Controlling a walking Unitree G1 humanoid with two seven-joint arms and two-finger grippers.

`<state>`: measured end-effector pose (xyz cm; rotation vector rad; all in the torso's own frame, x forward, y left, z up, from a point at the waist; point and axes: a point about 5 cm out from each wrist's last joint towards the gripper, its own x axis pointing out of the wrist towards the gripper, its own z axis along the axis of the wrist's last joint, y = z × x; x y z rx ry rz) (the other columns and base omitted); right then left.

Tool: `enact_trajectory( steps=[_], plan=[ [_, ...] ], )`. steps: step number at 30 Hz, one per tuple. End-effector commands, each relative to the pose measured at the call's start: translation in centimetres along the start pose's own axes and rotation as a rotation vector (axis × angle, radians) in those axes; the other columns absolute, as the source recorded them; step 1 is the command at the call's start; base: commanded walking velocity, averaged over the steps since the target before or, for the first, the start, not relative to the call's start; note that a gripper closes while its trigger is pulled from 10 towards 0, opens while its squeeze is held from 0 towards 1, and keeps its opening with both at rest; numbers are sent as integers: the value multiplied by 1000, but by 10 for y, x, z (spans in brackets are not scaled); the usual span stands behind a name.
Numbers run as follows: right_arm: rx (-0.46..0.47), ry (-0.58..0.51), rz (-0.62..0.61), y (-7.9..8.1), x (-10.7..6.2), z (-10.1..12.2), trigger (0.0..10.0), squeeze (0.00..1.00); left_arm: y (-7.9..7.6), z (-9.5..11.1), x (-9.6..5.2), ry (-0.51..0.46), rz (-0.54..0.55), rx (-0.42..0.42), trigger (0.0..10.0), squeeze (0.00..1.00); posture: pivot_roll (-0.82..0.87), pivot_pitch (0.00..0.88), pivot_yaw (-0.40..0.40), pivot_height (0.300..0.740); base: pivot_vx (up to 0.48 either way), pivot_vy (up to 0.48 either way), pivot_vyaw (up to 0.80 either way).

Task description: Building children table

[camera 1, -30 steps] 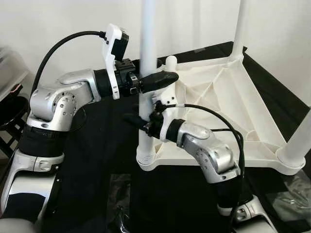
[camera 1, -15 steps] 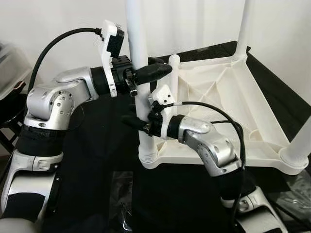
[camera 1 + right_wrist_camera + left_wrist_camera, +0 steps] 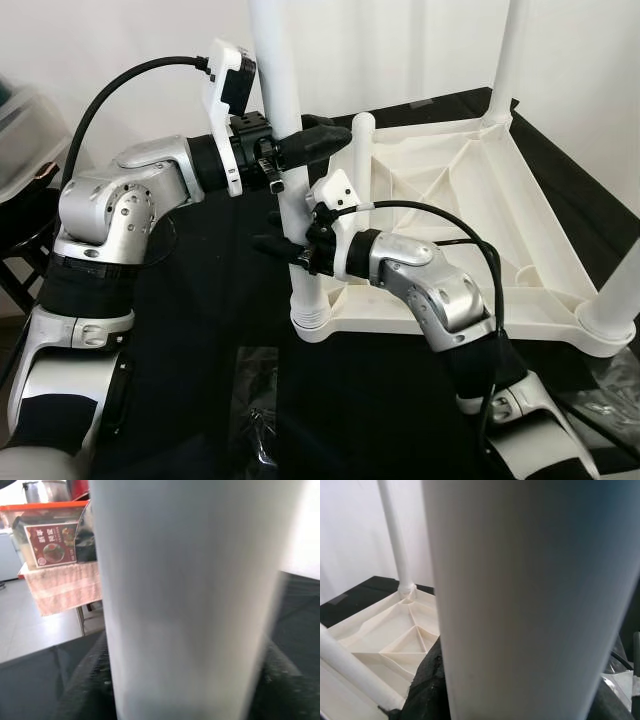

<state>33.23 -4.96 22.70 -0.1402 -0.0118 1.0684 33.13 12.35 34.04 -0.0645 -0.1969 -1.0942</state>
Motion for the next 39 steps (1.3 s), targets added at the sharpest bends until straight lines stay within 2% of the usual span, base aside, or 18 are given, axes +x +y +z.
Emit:
enact_trajectory(
  steps=[1, 2, 6, 7, 8, 11, 12, 13, 17, 19, 22, 23, 24, 25, 35, 36, 38, 39],
  plan=[
    [-14, -34, 50, 0, -3, 4, 10000, 1000, 3, 6, -5, -23, 15, 0, 0, 0, -24, 76, 126, 740, 0, 0, 0],
    [-14, -34, 50, 0, -3, 4, 10000, 1000, 3, 6, -5, -23, 15, 0, 0, 0, -24, 76, 126, 740, 0, 0, 0],
    [-135, -78, 320, 8, -18, 14, 10000, 1000, -17, 13, -8, -43, -174, -6, 0, 0, -26, 74, 126, 740, 0, 0, 0],
    [-148, -73, 357, 6, -20, 15, 10000, 827, -25, 14, -10, -43, -255, -6, 0, 0, -25, 69, 120, 740, 0, 0, 0],
    [-156, -70, 381, 5, -22, 15, 10000, 827, -31, 15, -11, -43, -309, -6, 0, 0, -25, 69, 120, 740, 0, 0, 0],
    [-161, -68, 390, 5, -22, 15, 10000, 827, -34, 16, -12, -43, -337, -6, 0, 0, -25, 69, 120, 740, 0, 0, 0],
    [-170, -55, 432, 5, -23, 15, 10000, 0, -44, 18, -17, -47, -450, -8, 0, 0, -20, 67, 115, 740, 0, 0, 0],
    [-170, -55, 432, 5, -23, 15, 10000, 0, -44, 18, -17, -47, -450, -8, 0, 0, -20, 67, 115, 740, 0, 0, 0],
    [-178, -51, 550, 7, -21, 14, 10000, 0, -74, 22, -33, -40, -762, -15, 0, 0, -15, 64, 112, 740, 0, 0, 0],
    [-177, -54, 582, 9, -19, 13, 10000, 0, -79, 21, -36, -26, -816, -25, 0, 0, -16, 64, 114, 740, 0, 0, 0],
    [-177, -55, 590, 9, -19, 12, 10000, 0, -80, 20, -36, -23, -824, -27, 0, 0, -16, 64, 114, 740, 0, 0, 0],
    [-177, -54, 593, 9, -18, 11, 2627, 0, -80, 19, -36, -18, -832, -22, 0, 0, -18, 62, 113, 740, 0, 0, 0],
    [-177, -53, 597, 9, -17, 11, 2627, 0, -81, 19, -36, -13, -839, -19, 0, 0, -18, 62, 113, 740, 0, 0, 0],
    [-178, -46, 601, 9, -15, 8, 0, 0, -81, 17, -35, -10, -846, -15, 0, 0, -20, 60, 113, 740, 0, 0, 0],
    [-174, -52, 631, 10, -13, 6, 0, 0, -82, 18, -30, -24, -857, -12, 0, 0, -23, 59, 113, 740, 0, 0, 0],
    [-174, -53, 629, 10, -13, 6, 0, 0, -80, 18, -29, -31, -826, -8, 863, 0, -24, 59, 113, 740, 0, 0, 0],
    [-172, -55, 616, 9, -12, 5, 0, 0, -73, 17, -24, -42, -738, 12, 863, 0, -24, 60, 115, 740, 0, 0, 0],
    [-170, -60, 600, 8, -12, 5, 0, 0, -67, 16, -21, -50, -674, 5, 10000, 0, -25, 61, 115, 740, 0, 0, 0]
  ],
)
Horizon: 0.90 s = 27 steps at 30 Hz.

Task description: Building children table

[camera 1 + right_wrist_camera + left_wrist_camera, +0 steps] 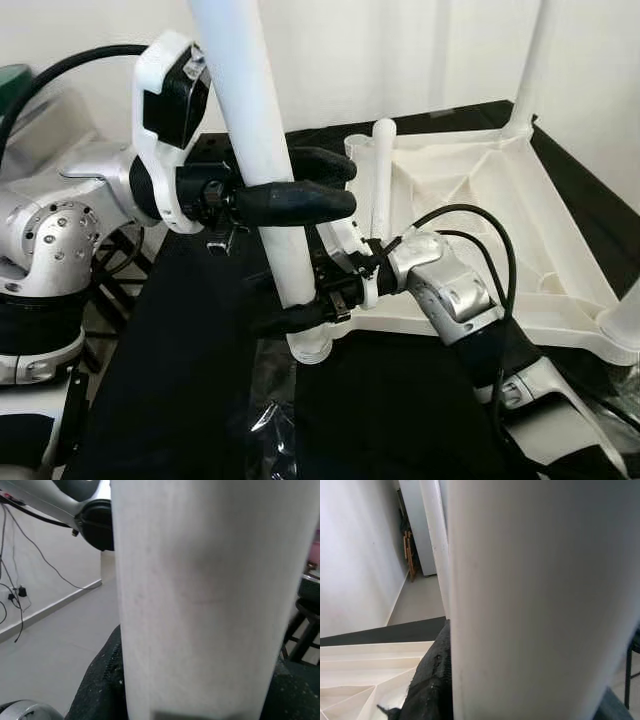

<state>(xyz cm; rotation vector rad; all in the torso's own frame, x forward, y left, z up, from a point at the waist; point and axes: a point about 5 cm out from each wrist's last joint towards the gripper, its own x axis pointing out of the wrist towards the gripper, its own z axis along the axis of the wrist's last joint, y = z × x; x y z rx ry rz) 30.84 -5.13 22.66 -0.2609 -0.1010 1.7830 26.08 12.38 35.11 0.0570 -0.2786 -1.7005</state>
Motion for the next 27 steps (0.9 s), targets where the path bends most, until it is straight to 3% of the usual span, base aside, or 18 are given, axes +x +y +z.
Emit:
enact_trajectory(
  steps=[1, 3, 4, 5, 6, 7, 8, 9, 11, 12, 14, 15, 17, 18, 21, 22, 24, 27],
  plan=[
    [-20, 14, -110, -10, -7, 3, 0, 0, 1, -3, 10, -54, -54, -51, 10000, 0, -25, 61, 115, 740, 0, 0, 0],
    [-20, 11, -121, -11, -7, 2, 0, 0, 5, -4, 9, -59, -14, -57, 10000, 0, -25, 61, 115, 740, 0, 0, 0],
    [-15, 5, -156, -14, -9, 3, 0, 0, 13, -4, 4, -76, 80, -54, 10000, 1000, -26, 65, 115, 740, 0, 0, 0],
    [-15, 5, -156, -14, -9, 3, 0, 0, 13, -4, 4, -76, 80, -54, 10000, 1000, -26, 65, 115, 740, 0, 0, 0],
    [-11, -1, -192, -17, -11, 3, 0, 0, 21, -5, -4, -89, 190, -36, 10000, 1000, -27, 69, 115, 740, 0, 0, 0],
    [-11, -1, -192, -17, -11, 3, 0, 0, 21, -5, -4, -89, 190, -36, 10000, 1000, -27, 69, 115, 740, 0, 0, 0],
    [-4, -14, -229, -20, -14, 4, 0, 0, 28, -6, -15, -114, 319, -12, 10000, 1000, -25, 74, 114, 740, 0, 0, 0],
    [-4, -14, -229, -20, -14, 4, 0, 0, 28, -6, -15, -114, 319, -12, 10000, 1000, -25, 74, 114, 740, 0, 0, 0],
    [17, -45, -319, -29, -23, 8, 0, 0, 43, -11, -52, -159, 671, 18, 10000, 1000, -20, 92, 106, 740, 0, 0, 0],
    [17, -45, -319, -29, -23, 8, 0, 0, 43, -11, -52, -159, 671, 18, 10000, 1000, -20, 92, 106, 740, 0, 0, 0],
    [24, -54, -348, -32, -25, 9, 0, 0, 45, -13, -65, -172, 788, 22, 10000, 1000, -20, 92, 106, 740, 0, 0, 0],
    [34, -66, -385, -37, -29, 12, 0, 0, 46, -15, -87, -203, 958, 33, 10000, 1000, -17, 105, 101, 740, 0, 0, 0],
    [50, -83, -413, -41, -37, 16, 0, 0, 30, -28, -132, -248, 1266, 37, 10000, 1000, -3, 141, 87, 740, 0, 0, 0],
    [50, -83, -413, -41, -37, 16, 0, 0, 30, -28, -132, -248, 1266, 37, 10000, 1000, -3, 141, 87, 740, 0, 0, 0],
    [55, -84, -405, -41, -41, 19, 0, 0, 5, -48, -164, -227, 1503, 30, 10000, 1000, 3, 161, 78, 740, 0, 0, 0],
    [57, -79, -401, -41, -41, 18, 0, 0, -1, -54, -169, -209, 1550, 28, 10000, 1000, 3, 161, 78, 740, 0, 0, 0],
    [69, -73, -312, -35, -39, 20, 0, 0, -32, -84, -171, -147, 1639, -41, 10000, 1000, 18, 209, 63, 740, 0, 0, 0],
    [74, -66, -255, -31, -38, 20, 0, 0, -47, -98, -165, -108, 1662, -74, 10000, 1000, 28, 233, 54, 740, 0, 0, 0]
  ],
)
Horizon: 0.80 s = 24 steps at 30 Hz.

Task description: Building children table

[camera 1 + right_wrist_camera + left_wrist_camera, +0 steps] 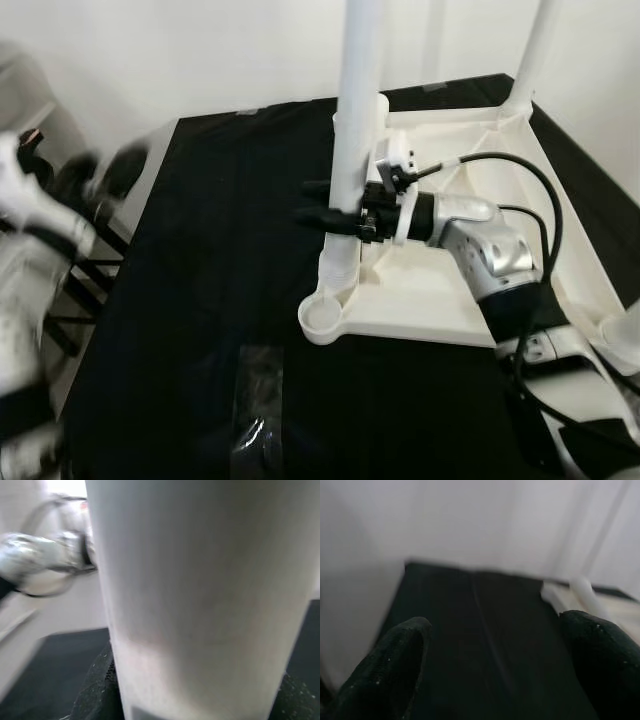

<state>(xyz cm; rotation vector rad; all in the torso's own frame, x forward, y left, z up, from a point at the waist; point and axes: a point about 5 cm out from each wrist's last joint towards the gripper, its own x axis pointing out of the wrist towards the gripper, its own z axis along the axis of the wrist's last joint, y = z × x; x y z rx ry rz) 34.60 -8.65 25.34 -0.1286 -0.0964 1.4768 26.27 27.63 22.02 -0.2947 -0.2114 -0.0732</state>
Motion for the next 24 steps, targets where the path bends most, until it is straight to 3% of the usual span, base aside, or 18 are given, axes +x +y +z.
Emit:
enact_trajectory(
  steps=[1, 2, 3, 4, 6, 7, 13, 24],
  plan=[
    [-4, -6, 96, 8, 5, 5, 0, 0, -3, -2, -12, 17, 33, 40, 10000, 1000, 30, 238, 53, 740, 0, 0, 0],
    [-1, -1, 140, 11, 4, 6, 0, 0, -10, -12, -22, 49, 36, 48, 10000, 1000, 36, 264, 46, 740, 0, 0, 0],
    [-1, -1, 140, 11, 4, 6, 0, 0, -10, -12, -22, 49, 36, 48, 10000, 1000, 36, 264, 46, 740, 0, 0, 0],
    [15, -10, 201, 15, 2, 10, 471, 0, -28, -32, -44, 120, 16, 80, 10000, 0, 38, 304, 33, 740, 0, 0, 0],
    [20, -16, 220, 16, 1, 11, 471, 0, -34, -38, -51, 141, 7, 90, 10000, 0, 38, 304, 33, 740, 0, 0, 0],
    [22, -23, 230, 16, 2, 13, 10000, 0, -40, -41, -57, 151, -1, 96, 10000, 0, 43, 332, 26, 740, 0, 0, 0],
    [10, -36, 296, 14, -1, 20, 10000, 0, -56, -40, -69, 145, -49, 128, 10000, 0, 49, 370, 19, 740, 0, 0, 0],
    [-29, 47, 323, 7, -5, 16, 10000, 0, -63, -32, -83, 126, -22, 158, 10000, 0, 63, 407, 19, 740, 0, 0, 0]
  ],
)
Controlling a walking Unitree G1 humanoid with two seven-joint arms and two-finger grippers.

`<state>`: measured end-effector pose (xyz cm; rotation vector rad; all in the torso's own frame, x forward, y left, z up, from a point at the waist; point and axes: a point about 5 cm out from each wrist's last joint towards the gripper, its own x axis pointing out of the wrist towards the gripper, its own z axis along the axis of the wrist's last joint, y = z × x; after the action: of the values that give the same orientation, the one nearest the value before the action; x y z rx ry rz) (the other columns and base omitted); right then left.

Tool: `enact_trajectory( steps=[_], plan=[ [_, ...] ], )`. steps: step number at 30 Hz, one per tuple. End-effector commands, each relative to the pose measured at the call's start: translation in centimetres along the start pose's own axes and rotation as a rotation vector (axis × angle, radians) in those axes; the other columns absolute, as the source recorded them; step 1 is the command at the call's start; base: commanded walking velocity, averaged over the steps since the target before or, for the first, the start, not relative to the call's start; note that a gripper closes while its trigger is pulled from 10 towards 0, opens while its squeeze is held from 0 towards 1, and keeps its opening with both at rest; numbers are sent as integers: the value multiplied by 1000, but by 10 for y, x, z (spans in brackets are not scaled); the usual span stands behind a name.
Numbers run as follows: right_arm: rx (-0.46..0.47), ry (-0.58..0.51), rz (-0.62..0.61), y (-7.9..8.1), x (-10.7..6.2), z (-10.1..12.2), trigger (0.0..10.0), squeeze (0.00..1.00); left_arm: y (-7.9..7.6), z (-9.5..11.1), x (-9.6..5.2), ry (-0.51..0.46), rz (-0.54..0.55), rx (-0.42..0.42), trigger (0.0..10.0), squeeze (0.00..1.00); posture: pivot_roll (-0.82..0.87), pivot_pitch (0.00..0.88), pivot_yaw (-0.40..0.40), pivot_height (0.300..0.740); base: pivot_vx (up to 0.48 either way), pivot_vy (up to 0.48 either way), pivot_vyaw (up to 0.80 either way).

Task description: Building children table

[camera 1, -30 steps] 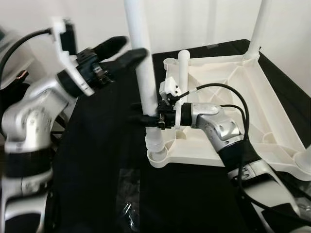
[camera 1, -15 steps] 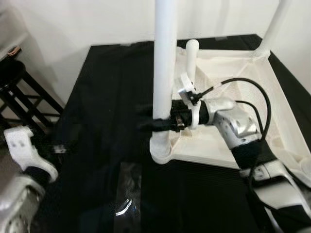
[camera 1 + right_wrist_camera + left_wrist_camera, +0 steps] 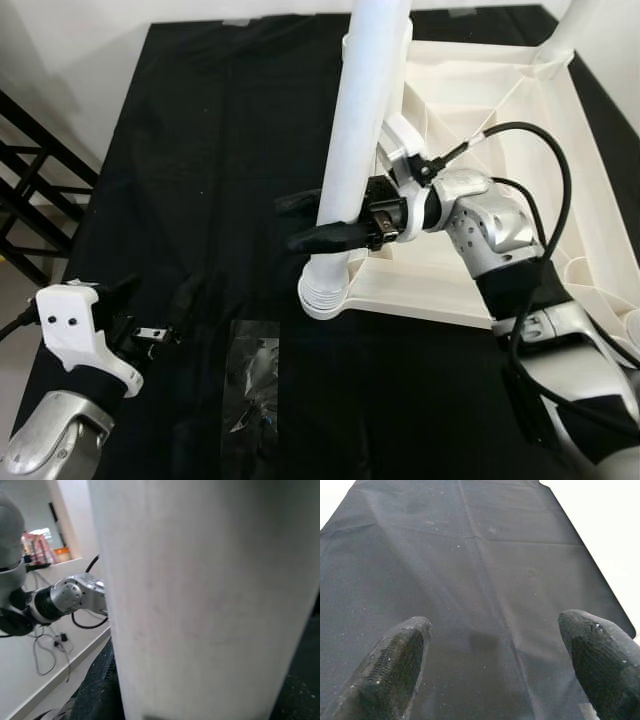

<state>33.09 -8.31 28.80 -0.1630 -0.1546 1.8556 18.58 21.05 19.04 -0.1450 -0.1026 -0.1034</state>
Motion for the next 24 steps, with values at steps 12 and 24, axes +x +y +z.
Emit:
enact_trajectory(
  steps=[12, 24],
  plan=[
    [-63, 274, 157, 19, 9, -35, 10000, 0, -4, 2, -11, 7, 18, 22, 10000, 0, 69, 409, 18, 740, 0, 0, 0],
    [15, 277, 156, 20, 11, -53, 10000, 0, -6, 3, -9, 4, 21, 17, 10000, 0, 63, 421, 13, 740, 0, 0, 0]
  ],
)
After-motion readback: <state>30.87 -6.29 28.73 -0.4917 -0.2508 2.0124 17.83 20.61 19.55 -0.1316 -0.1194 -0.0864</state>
